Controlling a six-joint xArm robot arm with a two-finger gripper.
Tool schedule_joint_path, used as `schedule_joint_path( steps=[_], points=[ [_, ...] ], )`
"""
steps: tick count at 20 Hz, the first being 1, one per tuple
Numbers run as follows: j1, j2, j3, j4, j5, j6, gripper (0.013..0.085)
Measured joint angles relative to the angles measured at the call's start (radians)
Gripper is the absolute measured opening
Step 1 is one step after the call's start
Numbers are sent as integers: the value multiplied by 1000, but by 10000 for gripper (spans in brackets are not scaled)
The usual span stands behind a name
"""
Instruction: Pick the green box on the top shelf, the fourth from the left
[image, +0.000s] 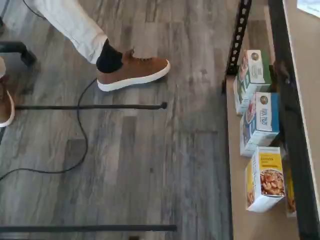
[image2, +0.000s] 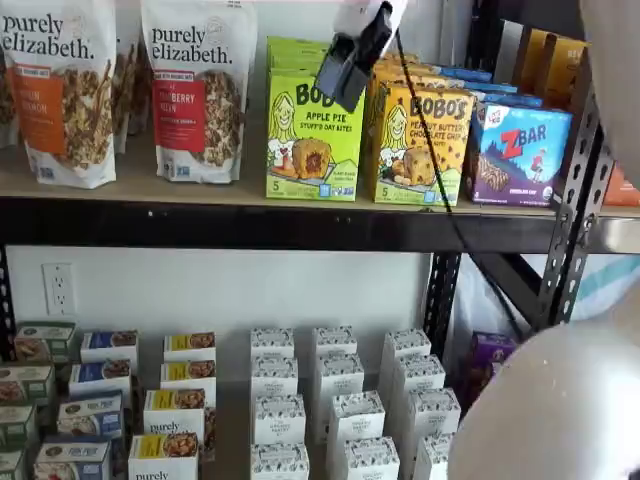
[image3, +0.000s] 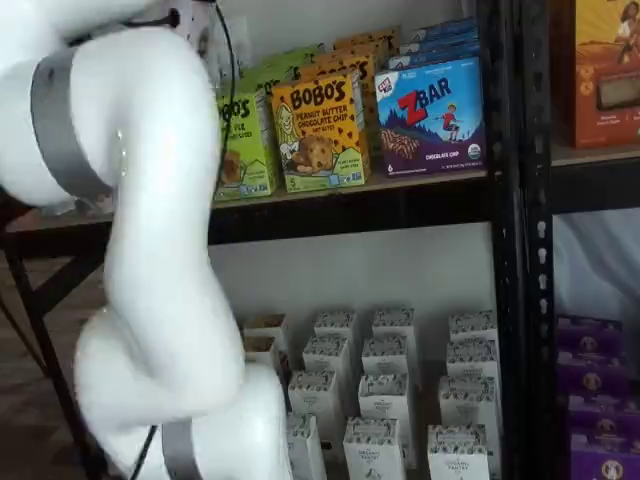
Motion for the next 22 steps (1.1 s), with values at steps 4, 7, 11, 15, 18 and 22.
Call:
schedule_joint_path(
  steps=[4, 7, 11, 15, 18, 22],
  points=[
    [0, -7, 6, -35, -13, -4, 850],
    [-8, -9, 9, -36, -13, -11, 850],
    [-15, -22, 25, -30, -37, -19, 850],
    [-10, -49, 55, -39, -117, -18, 850],
    [4, -63, 70, -69, -196, -9, 850],
    [16, -39, 34, -103, -210, 3, 850]
  ],
)
